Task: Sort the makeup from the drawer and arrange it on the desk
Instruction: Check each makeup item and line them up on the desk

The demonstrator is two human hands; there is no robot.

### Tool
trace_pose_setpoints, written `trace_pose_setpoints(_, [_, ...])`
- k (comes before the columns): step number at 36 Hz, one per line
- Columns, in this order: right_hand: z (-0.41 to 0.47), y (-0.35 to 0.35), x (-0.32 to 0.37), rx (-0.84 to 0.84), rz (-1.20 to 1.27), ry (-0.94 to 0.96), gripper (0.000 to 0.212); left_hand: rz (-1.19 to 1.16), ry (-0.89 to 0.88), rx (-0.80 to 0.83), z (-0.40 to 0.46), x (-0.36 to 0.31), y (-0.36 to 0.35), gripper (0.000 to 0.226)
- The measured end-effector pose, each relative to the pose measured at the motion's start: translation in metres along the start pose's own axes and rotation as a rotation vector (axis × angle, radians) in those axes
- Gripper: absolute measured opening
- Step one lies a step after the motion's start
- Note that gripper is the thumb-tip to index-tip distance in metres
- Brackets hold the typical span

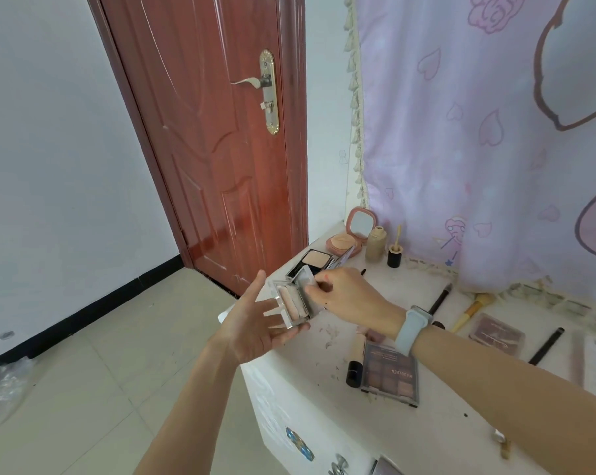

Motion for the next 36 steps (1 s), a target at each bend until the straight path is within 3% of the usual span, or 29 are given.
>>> trace_pose_setpoints(4, [0.003,-0.010,-0.009,0.007,0.119,-0.153,0.036,0.250,-0.187,-0.086,0.002,-0.012,0.008,0.057])
trace_pose_setpoints(12, [0.006,-0.031,-0.025,0.065,0.327,-0.444,0.023,0.367,-0.431,-0.395,0.002,-0.032,0.040,0.023])
trace_pose_setpoints(17, [0.008,-0.034,-0.031,0.081,0.516,-0.606,0.018,0.557,-0.483,-0.526,0.016,-0.046,0.054,0.025])
trace_pose_setpoints(20, [0.007,-0.035,-0.030,0.076,0.612,-0.659,0.005,0.962,-0.623,-0.632,0.016,-0.055,0.046,0.038])
trace_pose_setpoints(24, [0.005,-0.038,-0.030,0.063,0.652,-0.690,0.012,1.342,-0.868,-0.580,0.008,-0.037,0.024,0.045])
trace_pose_setpoints(26, [0.004,-0.038,-0.030,0.058,0.666,-0.702,0.004,1.578,-1.012,-0.541,0.003,-0.024,0.014,0.038])
trace_pose_setpoints(29, [0.003,-0.038,-0.031,0.042,0.697,-0.720,0.010,1.723,-1.160,-0.416,-0.001,-0.015,0.007,0.025])
trace_pose_setpoints(32, [0.002,-0.037,-0.033,0.024,0.674,-0.722,0.032,1.854,-1.244,-0.326,-0.005,-0.013,0.004,0.034])
trace_pose_setpoints(36, [0.001,-0.037,-0.033,0.018,0.681,-0.722,0.035,1.897,-1.185,-0.253,-0.003,-0.018,0.007,0.039])
Point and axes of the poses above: each hand's wrist, its own z-axis towards the middle knuckle, its own y-axis out of the back of the hand, x = y × z, the point moved 7 cm from there along z, towards the middle knuckle, and after that the axes turned 9 degrees about -z, right-handed, at the moved point
